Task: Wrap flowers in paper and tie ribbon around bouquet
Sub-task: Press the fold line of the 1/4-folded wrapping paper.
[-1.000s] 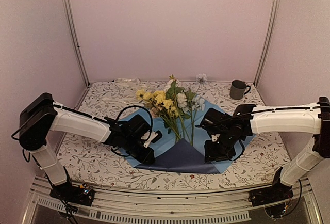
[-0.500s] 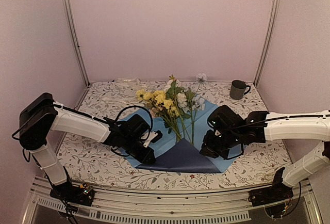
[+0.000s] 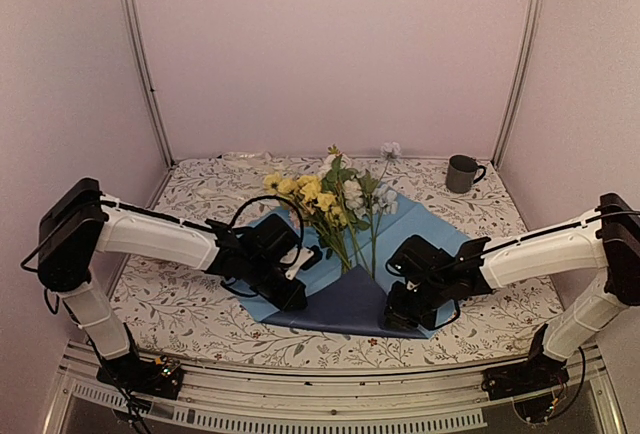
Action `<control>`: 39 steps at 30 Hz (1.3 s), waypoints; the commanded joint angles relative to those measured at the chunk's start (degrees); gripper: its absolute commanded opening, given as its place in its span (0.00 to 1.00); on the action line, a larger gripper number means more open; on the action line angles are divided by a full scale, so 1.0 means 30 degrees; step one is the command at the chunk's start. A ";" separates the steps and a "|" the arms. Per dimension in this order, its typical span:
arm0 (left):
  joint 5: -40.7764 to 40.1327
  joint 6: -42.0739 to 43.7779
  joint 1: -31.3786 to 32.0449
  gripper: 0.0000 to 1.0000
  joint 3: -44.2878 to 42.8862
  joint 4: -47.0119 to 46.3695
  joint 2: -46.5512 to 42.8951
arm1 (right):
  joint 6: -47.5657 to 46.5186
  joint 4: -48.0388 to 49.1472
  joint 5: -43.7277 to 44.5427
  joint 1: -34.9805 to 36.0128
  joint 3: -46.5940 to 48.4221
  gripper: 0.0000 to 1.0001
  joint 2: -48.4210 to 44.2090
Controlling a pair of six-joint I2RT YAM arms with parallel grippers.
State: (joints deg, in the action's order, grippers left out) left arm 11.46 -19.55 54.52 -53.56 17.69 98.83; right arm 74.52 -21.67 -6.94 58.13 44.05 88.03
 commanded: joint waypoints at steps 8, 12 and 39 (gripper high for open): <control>-0.1698 -0.0189 0.2246 0.14 -0.2563 0.1265 0.0277 | -0.1603 0.1209 0.0895 0.0161 -0.1007 0.00 -0.0391; -0.0978 0.1129 0.3420 0.15 -0.3922 0.1208 0.1612 | -0.1542 0.1291 0.1845 0.0269 -0.1700 0.01 -0.0955; -0.1125 0.1947 0.3369 0.16 -0.3896 0.1196 0.4170 | 1.0484 -0.4135 0.0864 0.1322 -0.2426 0.57 -0.5970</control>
State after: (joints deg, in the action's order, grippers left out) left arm 5.43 -15.40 65.23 -67.07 22.11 110.43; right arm 89.36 -31.35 2.50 62.46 41.28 75.20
